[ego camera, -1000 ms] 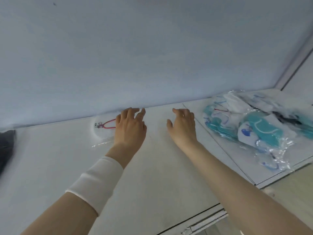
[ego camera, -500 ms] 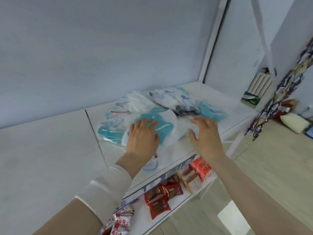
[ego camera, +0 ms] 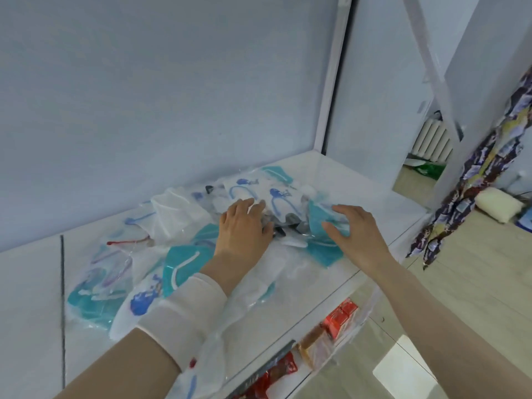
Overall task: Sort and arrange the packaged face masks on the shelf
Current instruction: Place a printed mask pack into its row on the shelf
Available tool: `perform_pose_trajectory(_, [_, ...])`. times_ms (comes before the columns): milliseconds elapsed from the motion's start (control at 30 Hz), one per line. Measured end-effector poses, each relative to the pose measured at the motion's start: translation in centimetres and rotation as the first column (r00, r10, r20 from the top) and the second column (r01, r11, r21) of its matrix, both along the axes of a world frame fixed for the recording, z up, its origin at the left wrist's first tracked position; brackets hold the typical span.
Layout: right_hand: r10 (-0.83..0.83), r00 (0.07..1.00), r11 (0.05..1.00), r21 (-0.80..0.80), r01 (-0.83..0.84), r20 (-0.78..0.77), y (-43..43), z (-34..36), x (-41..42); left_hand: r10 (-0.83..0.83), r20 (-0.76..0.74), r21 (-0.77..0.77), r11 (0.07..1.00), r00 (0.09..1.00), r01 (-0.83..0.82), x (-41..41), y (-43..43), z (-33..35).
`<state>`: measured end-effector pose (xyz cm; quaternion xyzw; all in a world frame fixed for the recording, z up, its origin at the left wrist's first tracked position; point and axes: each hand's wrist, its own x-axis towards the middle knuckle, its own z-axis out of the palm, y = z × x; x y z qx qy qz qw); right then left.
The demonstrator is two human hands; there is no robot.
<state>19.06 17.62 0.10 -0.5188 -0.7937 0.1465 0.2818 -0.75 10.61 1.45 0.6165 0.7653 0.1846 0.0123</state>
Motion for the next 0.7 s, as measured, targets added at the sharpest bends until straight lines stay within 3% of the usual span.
perform_pose_trajectory(300, [0.032,0.999,0.997,-0.064,-0.033,-0.023,7.4,0.6,-1.7,0.019,-0.085,-0.206,0.978,0.996,-0.036,-0.8,9.2,-0.5])
perform_pose_trajectory(433, [0.071,0.995,0.993,-0.09,-0.077,-0.066,10.0,0.7,-2.6,0.054,-0.151,-0.112,0.991,0.987,-0.071,-1.3,10.4,-0.3])
perform_pose_trajectory(500, [0.087,0.989,0.988,-0.113,-0.101,-0.121,11.0,1.1,-3.2,0.104,-0.069,-0.006,0.994,0.992,-0.105,-1.8,10.6,0.2])
perform_pose_trajectory(567, [0.109,0.976,0.98,-0.141,-0.137,-0.188,11.9,1.5,-4.1,0.155,0.148,0.114,0.978,0.977,-0.172,-2.7,10.3,1.4])
perform_pose_trajectory(700, [0.274,0.951,0.946,-0.139,-0.294,-0.146,13.6,1.9,-6.4,0.201,0.561,0.278,0.868,0.803,-0.411,-6.2,7.4,4.5])
